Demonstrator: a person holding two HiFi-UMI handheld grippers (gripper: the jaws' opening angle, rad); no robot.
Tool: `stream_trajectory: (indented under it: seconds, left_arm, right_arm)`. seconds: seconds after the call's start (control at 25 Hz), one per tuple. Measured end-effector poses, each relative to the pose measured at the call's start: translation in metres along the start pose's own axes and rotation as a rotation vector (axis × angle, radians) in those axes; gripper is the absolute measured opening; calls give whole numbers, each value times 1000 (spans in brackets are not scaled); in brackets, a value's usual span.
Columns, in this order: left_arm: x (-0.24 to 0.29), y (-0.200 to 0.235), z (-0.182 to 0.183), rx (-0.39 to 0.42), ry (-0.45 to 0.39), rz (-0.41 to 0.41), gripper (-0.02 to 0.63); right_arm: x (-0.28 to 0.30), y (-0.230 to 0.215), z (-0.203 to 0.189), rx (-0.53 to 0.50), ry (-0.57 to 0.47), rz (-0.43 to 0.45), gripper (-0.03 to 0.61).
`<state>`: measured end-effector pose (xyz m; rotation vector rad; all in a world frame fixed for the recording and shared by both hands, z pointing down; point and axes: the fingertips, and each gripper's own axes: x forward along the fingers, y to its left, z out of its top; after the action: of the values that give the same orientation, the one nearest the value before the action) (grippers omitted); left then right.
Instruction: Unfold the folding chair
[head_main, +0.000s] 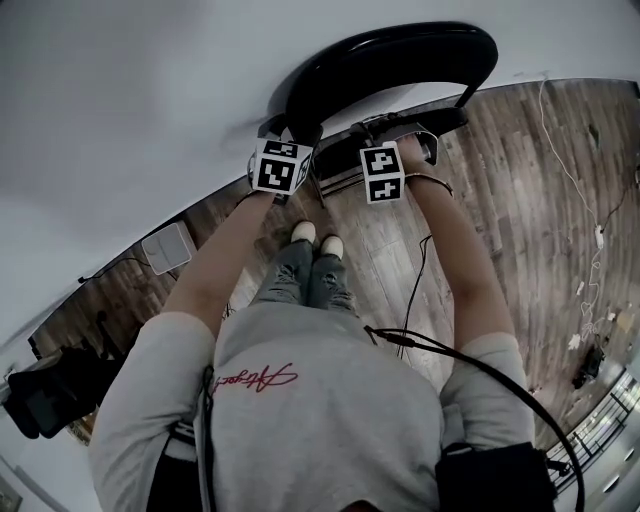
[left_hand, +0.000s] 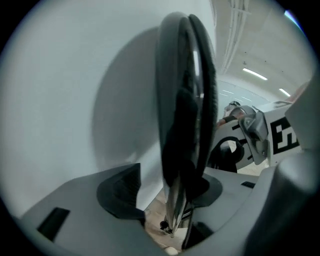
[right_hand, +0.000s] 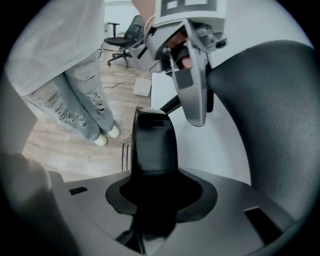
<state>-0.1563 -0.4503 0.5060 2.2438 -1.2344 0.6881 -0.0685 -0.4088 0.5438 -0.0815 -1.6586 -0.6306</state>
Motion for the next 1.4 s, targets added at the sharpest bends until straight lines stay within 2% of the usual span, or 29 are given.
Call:
stream_trajectory:
  seconds: [0.12, 0.2, 0.36, 0.68, 0.8, 0.92, 0.96, 1.04, 1.08, 1.16, 1.24, 1.28, 1.4]
  left_arm:
    - [4, -17, 1, 109, 1, -56, 36]
    - [2, -21, 1, 138, 4, -59, 33]
    - [-1, -23, 1, 138, 2, -75, 32]
    - [-4, -34, -9, 88, -7, -96, 32]
    - [-4, -37, -13, 103, -11, -65, 34]
    - [-1, -37, -17, 121, -39, 11, 44]
    - [0, -36, -17, 130, -69, 40, 61]
    - [-1, -35, -12, 158, -154, 92, 209]
    - [-4, -32, -8, 164, -200, 122, 257]
    - [-17, -20, -4, 141, -272, 195, 282]
    - [-34, -10, -10, 91, -305, 251, 305]
    - [-44, -10, -15, 73, -315, 267, 322]
    - [-69, -29, -39, 67, -331, 280, 319]
  right_arm:
    - [-2, -2, 2, 45, -12, -37, 138]
    - [-6, 1, 3, 49, -10, -46, 138]
    - [-16, 12, 4, 51, -5, -83, 138]
    - [-40, 78, 6, 44, -1, -224, 144]
    - [-49, 102, 8, 53, -17, -300, 144]
    - [-51, 129, 6, 52, -15, -361, 147]
    - [-52, 137, 6, 51, -14, -378, 150]
    - [-54, 150, 7, 52, -14, -398, 155]
    - [-53, 157, 8, 54, -16, -398, 160]
    - [-52, 173, 9, 62, -25, -396, 166]
    - [-55, 188, 10, 62, -33, -427, 169]
    - [-58, 192, 11, 56, -36, -458, 172]
    - [-59, 206, 11, 49, -30, -535, 173]
